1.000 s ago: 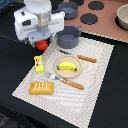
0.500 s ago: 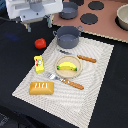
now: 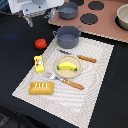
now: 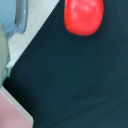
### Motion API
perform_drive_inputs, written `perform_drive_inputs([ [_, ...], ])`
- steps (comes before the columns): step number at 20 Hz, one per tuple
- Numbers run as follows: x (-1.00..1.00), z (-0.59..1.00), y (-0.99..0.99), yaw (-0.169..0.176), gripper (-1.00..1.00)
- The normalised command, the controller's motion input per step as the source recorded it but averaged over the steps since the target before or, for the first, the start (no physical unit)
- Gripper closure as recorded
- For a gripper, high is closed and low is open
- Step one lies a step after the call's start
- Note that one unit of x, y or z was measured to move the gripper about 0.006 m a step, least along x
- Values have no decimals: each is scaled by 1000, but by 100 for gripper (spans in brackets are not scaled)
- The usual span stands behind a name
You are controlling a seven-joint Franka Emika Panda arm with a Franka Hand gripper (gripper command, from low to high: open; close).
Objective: Interact with the objects in diverse but meaningful ways.
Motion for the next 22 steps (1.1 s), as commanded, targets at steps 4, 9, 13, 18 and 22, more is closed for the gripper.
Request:
perform_drive_inputs([
  [4,274,86,801,54,-100],
  [9,413,158,821,26,-100],
  [13,253,31,695,49,-100],
  [18,121,0,557,61,-100],
  [22,19,0,539,17,-100],
])
